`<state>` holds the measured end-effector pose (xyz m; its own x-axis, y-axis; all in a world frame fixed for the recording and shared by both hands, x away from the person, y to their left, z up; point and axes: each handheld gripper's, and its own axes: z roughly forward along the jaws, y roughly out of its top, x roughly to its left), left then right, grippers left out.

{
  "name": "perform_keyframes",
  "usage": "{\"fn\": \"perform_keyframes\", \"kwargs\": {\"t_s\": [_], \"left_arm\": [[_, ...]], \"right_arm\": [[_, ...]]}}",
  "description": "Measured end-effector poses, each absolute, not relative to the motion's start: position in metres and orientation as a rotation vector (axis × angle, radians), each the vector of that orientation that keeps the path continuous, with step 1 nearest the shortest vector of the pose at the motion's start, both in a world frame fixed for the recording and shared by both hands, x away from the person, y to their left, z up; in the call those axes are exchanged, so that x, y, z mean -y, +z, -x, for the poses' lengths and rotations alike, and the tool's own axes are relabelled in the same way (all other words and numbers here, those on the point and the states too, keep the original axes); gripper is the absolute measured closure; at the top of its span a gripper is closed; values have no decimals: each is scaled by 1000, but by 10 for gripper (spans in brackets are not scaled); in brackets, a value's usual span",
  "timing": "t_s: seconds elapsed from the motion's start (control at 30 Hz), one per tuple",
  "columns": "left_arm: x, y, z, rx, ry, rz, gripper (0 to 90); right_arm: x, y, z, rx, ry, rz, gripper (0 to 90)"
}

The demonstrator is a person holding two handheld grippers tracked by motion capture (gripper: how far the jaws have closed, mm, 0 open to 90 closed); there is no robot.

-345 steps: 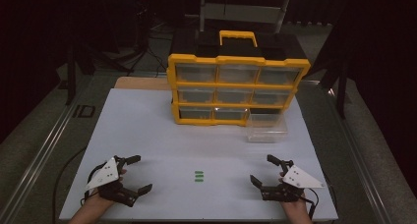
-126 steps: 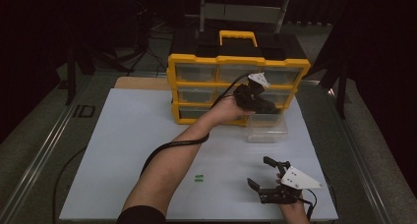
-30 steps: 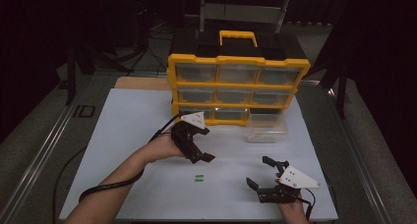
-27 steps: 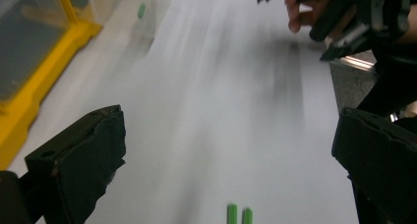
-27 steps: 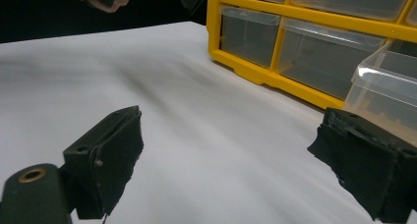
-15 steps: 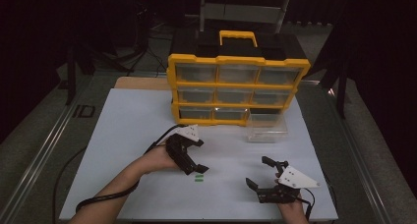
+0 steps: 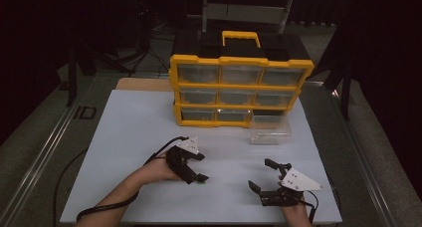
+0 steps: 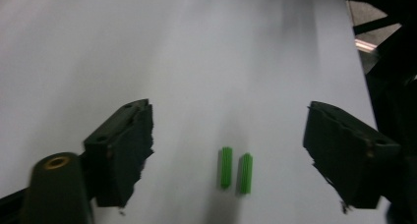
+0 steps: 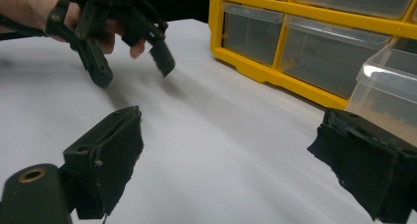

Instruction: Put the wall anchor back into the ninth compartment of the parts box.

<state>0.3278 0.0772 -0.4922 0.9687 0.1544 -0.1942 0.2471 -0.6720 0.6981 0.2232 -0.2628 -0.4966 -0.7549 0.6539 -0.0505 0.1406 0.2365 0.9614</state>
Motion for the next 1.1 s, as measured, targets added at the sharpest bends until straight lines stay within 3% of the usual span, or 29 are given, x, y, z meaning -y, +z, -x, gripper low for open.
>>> {"fn": "perform_keyframes", "kwargs": {"t_s": [0.53, 0.83, 1.1], "left_arm": [[-72, -514, -326, -248, -134, -2413, 672], [-69, -512, -327, -244, -100, -2455, 842], [-66, -506, -332, -231, -119, -2472, 850]], "right_arm": [[263, -497, -223, -2069, 1540, -727, 97], [263, -497, -223, -2070, 1536, -725, 96], [263, -496, -223, -2060, 1533, -726, 96]]}}
